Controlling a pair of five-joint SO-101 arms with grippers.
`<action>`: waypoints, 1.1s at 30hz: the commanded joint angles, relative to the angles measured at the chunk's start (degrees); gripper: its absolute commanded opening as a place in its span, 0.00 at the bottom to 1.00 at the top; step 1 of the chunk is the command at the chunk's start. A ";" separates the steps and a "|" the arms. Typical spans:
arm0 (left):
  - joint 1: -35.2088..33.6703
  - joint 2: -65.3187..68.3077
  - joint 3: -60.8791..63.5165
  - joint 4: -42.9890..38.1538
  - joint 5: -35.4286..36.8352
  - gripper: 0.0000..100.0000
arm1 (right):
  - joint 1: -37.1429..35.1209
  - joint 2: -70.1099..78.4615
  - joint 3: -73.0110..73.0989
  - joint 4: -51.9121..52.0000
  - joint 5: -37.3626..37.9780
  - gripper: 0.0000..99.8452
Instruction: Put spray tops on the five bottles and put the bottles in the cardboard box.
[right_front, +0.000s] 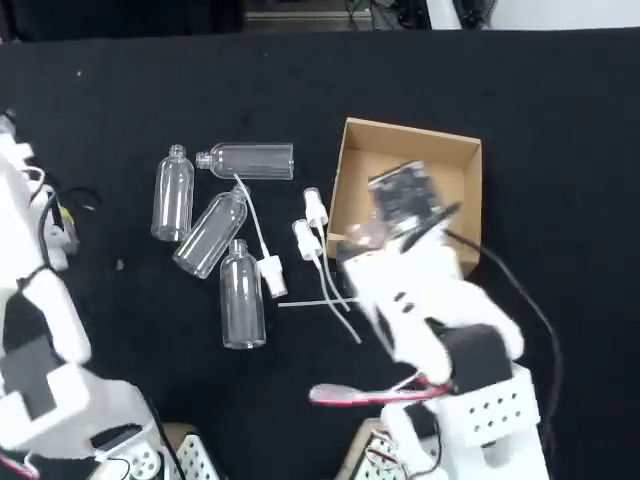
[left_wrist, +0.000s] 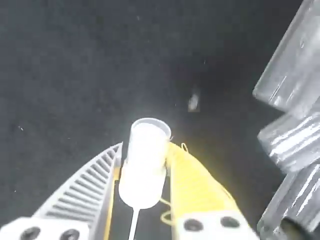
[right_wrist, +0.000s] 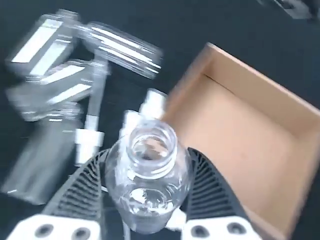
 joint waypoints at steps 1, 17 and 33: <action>1.45 -10.64 0.84 -5.19 7.03 0.03 | -10.11 -1.01 -3.65 -6.59 -0.35 0.01; 19.82 -25.85 11.91 -24.62 29.36 0.03 | -19.34 -1.54 24.04 -48.18 -0.35 0.01; 34.07 -60.22 30.02 -41.14 32.79 0.03 | -23.65 -1.54 25.89 -39.56 -0.35 0.01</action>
